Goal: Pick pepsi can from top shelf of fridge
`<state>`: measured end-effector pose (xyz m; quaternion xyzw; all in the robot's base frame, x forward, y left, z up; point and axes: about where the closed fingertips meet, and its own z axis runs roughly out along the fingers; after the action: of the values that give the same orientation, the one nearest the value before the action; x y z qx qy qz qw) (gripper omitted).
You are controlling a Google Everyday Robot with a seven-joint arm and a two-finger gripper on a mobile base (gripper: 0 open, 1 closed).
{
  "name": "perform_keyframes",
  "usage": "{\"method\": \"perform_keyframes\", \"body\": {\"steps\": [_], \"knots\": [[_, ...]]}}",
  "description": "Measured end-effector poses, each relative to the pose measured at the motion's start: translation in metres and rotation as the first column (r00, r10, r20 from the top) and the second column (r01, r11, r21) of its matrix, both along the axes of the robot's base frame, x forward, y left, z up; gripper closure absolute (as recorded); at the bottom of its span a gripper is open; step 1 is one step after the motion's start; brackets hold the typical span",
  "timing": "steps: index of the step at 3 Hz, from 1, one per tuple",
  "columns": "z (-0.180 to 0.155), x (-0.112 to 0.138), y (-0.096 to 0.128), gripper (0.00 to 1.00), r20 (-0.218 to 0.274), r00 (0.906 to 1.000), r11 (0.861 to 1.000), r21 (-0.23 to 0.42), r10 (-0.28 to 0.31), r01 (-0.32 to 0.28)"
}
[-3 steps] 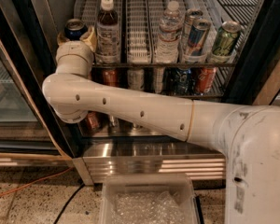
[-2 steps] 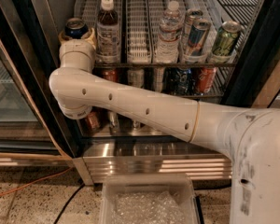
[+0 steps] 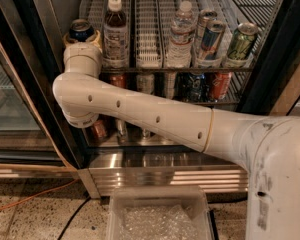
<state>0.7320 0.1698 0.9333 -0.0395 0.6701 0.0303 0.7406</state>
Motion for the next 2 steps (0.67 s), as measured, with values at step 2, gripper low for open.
{"method": "perform_keyframes", "body": {"steps": [2], "knots": [[0.0033, -0.0041, 0.0001, 1.0, -0.012, 0.9999, 1.0, 0.02, 0.012, -0.012]]}}
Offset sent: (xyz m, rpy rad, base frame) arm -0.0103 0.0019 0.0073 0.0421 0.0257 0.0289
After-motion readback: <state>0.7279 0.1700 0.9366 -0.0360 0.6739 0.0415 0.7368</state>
